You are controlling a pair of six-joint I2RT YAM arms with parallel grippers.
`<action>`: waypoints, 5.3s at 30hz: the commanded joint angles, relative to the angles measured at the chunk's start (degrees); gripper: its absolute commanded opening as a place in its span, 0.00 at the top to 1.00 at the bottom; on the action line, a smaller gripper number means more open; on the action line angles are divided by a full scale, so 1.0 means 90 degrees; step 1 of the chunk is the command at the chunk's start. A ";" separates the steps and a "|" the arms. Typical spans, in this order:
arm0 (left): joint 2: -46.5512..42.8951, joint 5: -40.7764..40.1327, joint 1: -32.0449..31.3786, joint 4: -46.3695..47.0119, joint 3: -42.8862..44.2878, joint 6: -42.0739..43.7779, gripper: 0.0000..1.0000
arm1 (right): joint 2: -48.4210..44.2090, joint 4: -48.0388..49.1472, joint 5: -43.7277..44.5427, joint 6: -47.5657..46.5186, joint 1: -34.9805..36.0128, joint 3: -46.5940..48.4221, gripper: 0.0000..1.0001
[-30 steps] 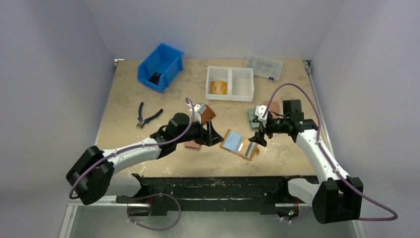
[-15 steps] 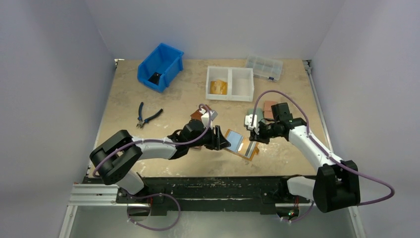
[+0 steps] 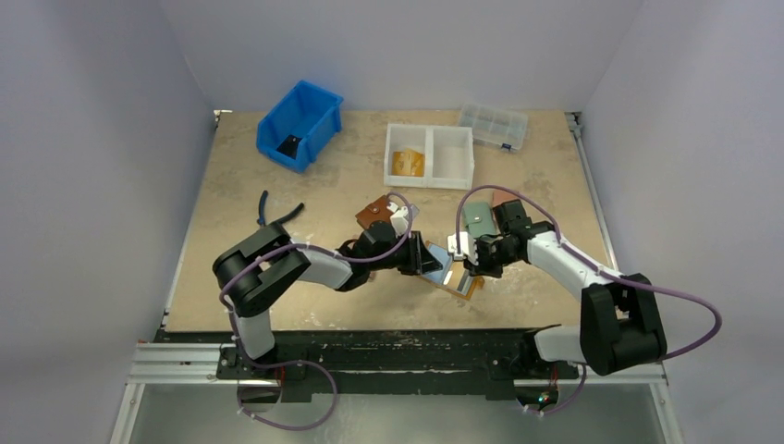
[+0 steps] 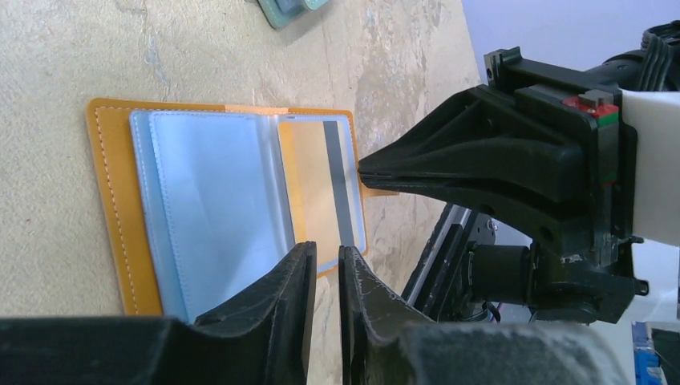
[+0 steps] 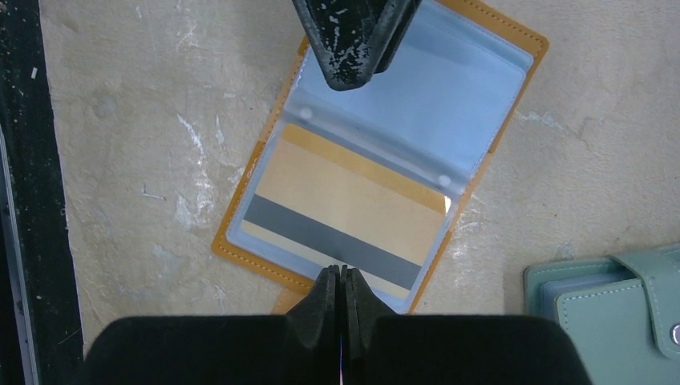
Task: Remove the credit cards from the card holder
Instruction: Remove the credit card from the card holder.
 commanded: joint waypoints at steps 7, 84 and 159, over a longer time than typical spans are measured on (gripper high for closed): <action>0.0509 0.0252 -0.0106 0.0589 0.0547 -0.0197 0.81 | -0.0012 -0.0303 0.0043 -0.0687 0.0027 -0.0088 1.00; 0.1125 0.0512 0.0319 0.1178 -0.0196 -0.0704 1.00 | 0.0497 0.1103 0.1103 0.1056 0.0986 -0.0005 0.86; -0.2064 0.0223 -0.0722 0.0381 -0.1123 0.4430 0.90 | 0.0400 -0.1948 -0.2377 -0.0348 0.0085 0.1307 1.00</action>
